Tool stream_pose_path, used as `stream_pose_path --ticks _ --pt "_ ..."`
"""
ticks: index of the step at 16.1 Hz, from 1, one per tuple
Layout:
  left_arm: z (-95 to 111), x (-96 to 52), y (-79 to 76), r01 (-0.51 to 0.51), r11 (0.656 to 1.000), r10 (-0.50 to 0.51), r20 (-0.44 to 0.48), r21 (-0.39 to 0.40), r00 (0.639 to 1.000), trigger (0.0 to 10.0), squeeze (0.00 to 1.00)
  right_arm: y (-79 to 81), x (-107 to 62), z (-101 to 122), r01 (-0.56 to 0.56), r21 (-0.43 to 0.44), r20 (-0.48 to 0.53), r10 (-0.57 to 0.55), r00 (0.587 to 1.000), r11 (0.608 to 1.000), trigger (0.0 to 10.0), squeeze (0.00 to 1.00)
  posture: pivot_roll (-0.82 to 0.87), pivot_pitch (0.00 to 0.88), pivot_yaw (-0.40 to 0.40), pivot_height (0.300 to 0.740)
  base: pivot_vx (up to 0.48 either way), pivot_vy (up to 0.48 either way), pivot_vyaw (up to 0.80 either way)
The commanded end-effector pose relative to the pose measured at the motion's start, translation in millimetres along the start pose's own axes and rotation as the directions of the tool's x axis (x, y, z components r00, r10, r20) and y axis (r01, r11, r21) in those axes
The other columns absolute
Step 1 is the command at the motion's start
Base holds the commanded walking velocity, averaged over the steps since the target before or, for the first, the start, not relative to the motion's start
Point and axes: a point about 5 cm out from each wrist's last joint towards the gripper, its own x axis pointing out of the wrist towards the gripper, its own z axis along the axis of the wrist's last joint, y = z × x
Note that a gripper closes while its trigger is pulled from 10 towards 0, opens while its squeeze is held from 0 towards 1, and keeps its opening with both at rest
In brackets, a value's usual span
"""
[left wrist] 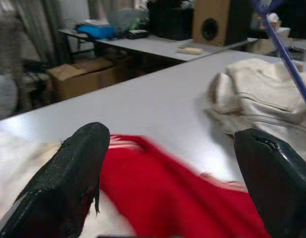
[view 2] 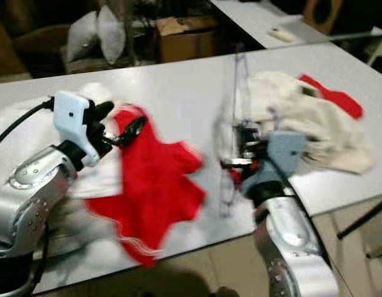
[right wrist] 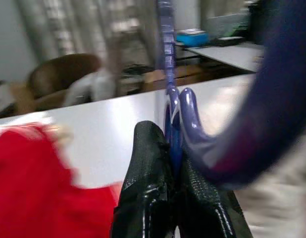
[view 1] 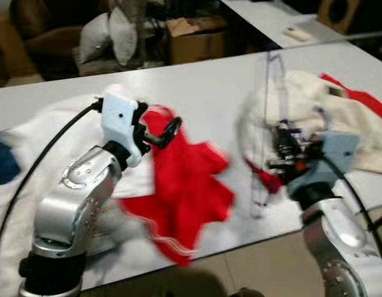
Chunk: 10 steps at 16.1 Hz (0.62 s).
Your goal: Hang hanger
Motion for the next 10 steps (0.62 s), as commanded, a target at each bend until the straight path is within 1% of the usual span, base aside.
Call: stream_pose_path --ticks 1,3,4,6,8,9,10 --pt "2.4 1.0 -8.2 0.028 0.999 -0.029 0.016 0.014 0.999 10.0 0.00 -5.4 -3.3 2.2 0.023 -0.022 0.006 -0.022 1.000 1.000 10.0 0.00 -0.07 0.044 0.050 0.740 0.000 -0.480 0.00" --pt "4.4 2.5 -9.0 0.029 1.000 -0.028 0.035 -0.009 0.999 10.0 0.00 -9.2 -1.4 9.1 0.027 -0.074 0.030 -0.024 0.999 0.997 10.0 0.00 -0.07 0.045 0.051 0.740 0.000 -0.442 0.00" --pt "4.8 2.4 -9.2 0.029 1.000 -0.028 0.041 -0.013 0.999 10.0 0.00 -13.3 -1.3 12.1 0.035 -0.099 0.040 -0.031 0.999 0.994 10.0 0.00 -0.07 0.045 0.049 0.740 0.000 -0.247 0.00" --pt "5.6 0.5 -6.9 0.014 0.999 -0.012 0.058 -0.041 0.998 10.0 0.00 -16.5 -2.6 11.3 0.016 -0.115 0.016 -0.015 1.000 0.993 10.0 0.00 -0.07 0.048 0.046 0.740 0.000 0.000 0.00" --pt "4.9 -0.7 -4.3 -0.002 0.999 0.003 0.051 -0.036 0.999 10.0 0.00 -17.8 -2.4 6.8 -0.021 -0.066 -0.035 0.019 0.999 0.998 10.0 0.00 -0.07 0.048 0.047 0.740 0.000 0.000 0.00" --pt "2.0 0.4 -2.1 -0.011 1.000 0.012 0.036 -0.026 0.999 10.0 0.00 -27.7 0.3 -8.3 -0.087 0.036 -0.194 0.092 0.977 0.996 10.0 0.00 -0.08 0.047 0.053 0.740 0.000 0.000 0.00" --pt "1.7 1.0 -1.9 -0.012 1.000 0.013 0.034 -0.025 0.999 10.0 0.00 -30.1 0.6 -11.2 -0.101 0.053 -0.226 0.110 0.968 0.994 10.0 0.00 -0.08 0.048 0.056 0.740 0.000 0.000 0.00"
